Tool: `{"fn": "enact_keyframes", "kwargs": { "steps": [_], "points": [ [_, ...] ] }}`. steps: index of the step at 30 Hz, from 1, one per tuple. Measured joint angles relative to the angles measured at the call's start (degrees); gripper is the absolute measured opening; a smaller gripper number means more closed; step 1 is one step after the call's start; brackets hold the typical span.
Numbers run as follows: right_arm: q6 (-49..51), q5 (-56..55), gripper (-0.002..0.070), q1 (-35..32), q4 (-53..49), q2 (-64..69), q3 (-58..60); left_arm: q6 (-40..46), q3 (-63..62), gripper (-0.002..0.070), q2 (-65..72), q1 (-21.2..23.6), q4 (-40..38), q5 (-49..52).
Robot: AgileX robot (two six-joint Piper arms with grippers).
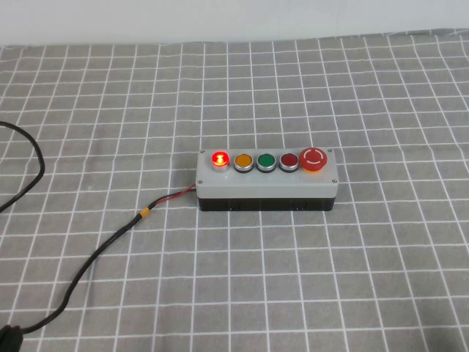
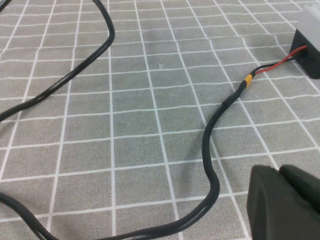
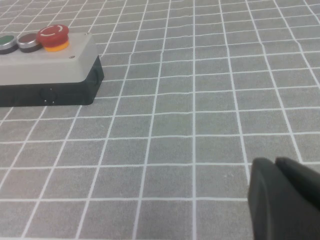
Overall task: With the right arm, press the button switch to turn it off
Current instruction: 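Press the lit red button on the button box to turn it off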
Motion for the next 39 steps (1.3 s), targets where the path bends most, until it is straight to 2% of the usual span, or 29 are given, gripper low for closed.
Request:
{"fn": "enact_keyframes", "kwargs": {
  "steps": [26, 39],
  "points": [
    [0.00, -1.18, -0.0016, 0.00, 0.00, 0.00, 0.00, 0.00, 0.00, -0.0004, 0.00, 0.00, 0.00, 0.00],
    [0.00, -25.17, -0.0016, 0.00, 0.02, 0.00, 0.00, 0.00, 0.00, -0.0004, 0.00, 0.00, 0.12, 0.00]
  ]
}}
